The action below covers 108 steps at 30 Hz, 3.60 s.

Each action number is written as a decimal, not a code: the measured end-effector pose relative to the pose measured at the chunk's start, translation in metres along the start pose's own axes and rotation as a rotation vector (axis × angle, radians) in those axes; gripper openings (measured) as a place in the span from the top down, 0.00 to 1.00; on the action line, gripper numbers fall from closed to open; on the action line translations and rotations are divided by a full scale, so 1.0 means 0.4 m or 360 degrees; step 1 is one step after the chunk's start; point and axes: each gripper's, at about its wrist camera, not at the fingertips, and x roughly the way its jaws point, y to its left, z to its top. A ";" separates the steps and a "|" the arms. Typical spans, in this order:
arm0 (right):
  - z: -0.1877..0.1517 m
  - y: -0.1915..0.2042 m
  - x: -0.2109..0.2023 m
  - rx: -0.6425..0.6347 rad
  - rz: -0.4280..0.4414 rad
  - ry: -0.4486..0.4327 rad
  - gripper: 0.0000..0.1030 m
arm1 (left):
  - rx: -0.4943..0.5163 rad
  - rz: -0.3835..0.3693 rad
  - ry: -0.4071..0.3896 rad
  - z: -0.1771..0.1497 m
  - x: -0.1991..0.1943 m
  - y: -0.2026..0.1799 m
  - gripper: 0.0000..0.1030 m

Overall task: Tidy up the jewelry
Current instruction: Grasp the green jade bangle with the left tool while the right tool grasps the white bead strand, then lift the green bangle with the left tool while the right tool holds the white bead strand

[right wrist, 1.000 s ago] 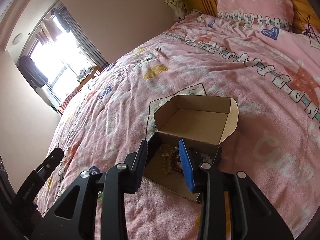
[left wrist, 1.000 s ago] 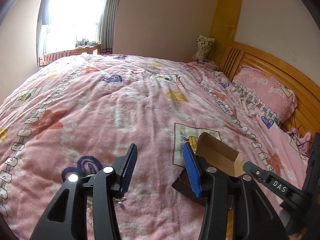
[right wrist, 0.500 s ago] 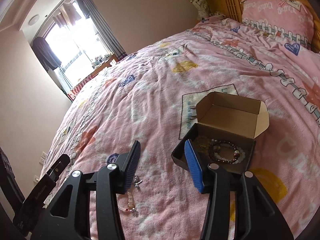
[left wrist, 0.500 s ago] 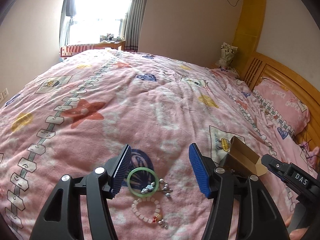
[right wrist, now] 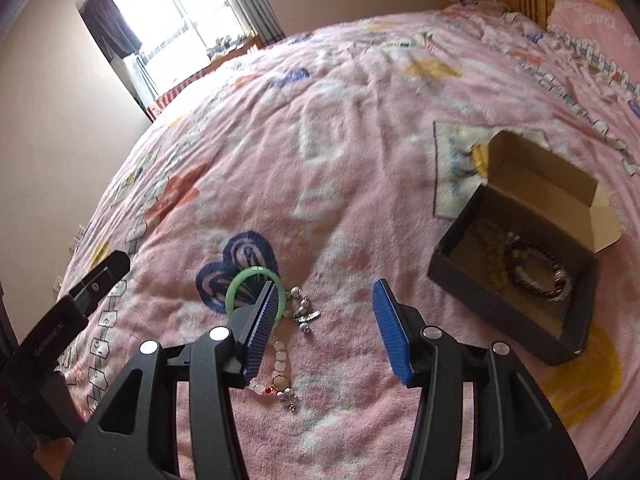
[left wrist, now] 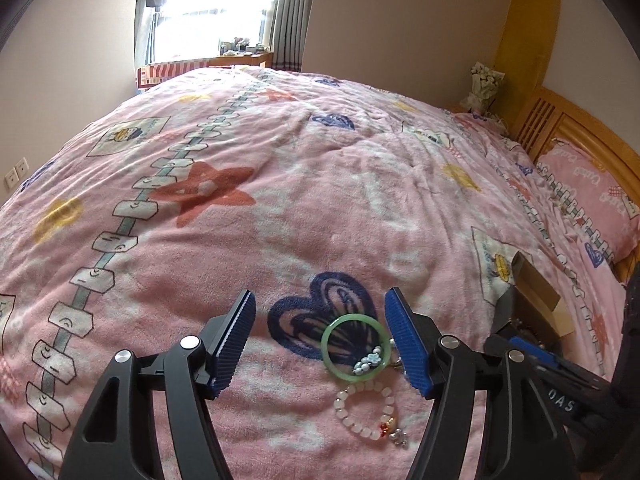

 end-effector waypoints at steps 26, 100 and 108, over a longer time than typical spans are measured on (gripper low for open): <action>-0.052 -0.001 0.198 -0.0011 -0.0055 0.0207 0.69 | -0.0089 -0.0126 0.0298 -0.091 0.265 0.053 0.39; -0.047 -0.080 0.187 0.0188 -0.0064 0.0099 0.74 | -0.0064 -0.0121 0.0102 -0.042 0.147 -0.027 0.88; -0.042 -0.063 0.169 0.0146 -0.0051 0.0090 0.91 | -0.0106 -0.0142 0.0097 -0.039 0.140 -0.010 0.88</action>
